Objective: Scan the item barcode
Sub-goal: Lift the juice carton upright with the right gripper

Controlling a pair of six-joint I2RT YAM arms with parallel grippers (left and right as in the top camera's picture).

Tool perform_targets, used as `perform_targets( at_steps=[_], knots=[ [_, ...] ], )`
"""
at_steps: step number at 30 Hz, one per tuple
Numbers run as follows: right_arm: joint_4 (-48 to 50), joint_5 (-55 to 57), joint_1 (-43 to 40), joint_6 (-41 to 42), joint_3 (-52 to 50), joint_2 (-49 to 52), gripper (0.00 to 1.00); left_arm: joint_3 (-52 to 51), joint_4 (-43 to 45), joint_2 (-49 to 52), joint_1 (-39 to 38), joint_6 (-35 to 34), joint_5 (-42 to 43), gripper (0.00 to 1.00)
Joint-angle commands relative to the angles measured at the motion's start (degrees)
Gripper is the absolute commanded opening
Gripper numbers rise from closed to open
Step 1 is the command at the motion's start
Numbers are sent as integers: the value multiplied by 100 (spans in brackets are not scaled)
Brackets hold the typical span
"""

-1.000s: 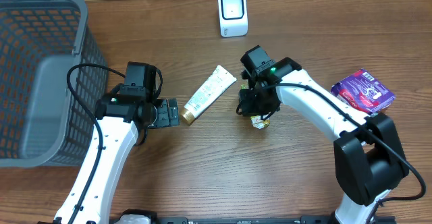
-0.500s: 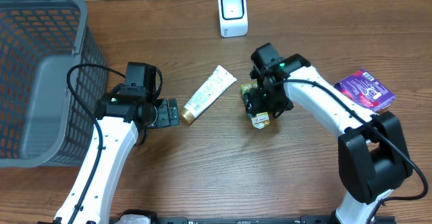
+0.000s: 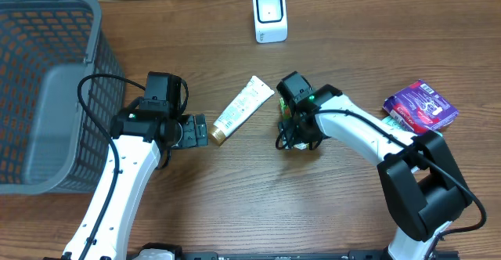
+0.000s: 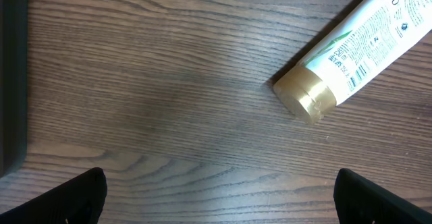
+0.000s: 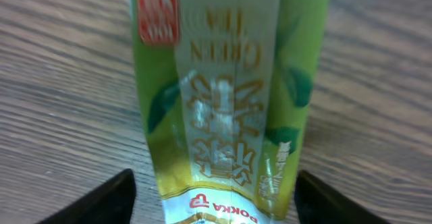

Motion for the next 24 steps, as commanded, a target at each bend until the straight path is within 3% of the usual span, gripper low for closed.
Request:
perform_targets(
  at_steps=[1,7,16,18,20,24],
  knots=[
    [173,85,17,105,-142,-144,67,-20,24,24,-37,-76,-52,100],
    [474,450,2,101,-289,-142,61,-20,24,24,-37,-76,-52,100],
    [723,470,-7,107,-289,-144,34,-20,24,24,-37,-76,-52,100],
    [721,315,-37,107,-289,-144,29,-20,22,24,-37,-76,-52,100],
    [680,-149,-142,105,-271,-146,16,-20,24,24,-37,-76,-52,100],
    [391,-1147,-402,90,22,-177,7,-20,24,24,-37,-76,-52,100]
  ],
)
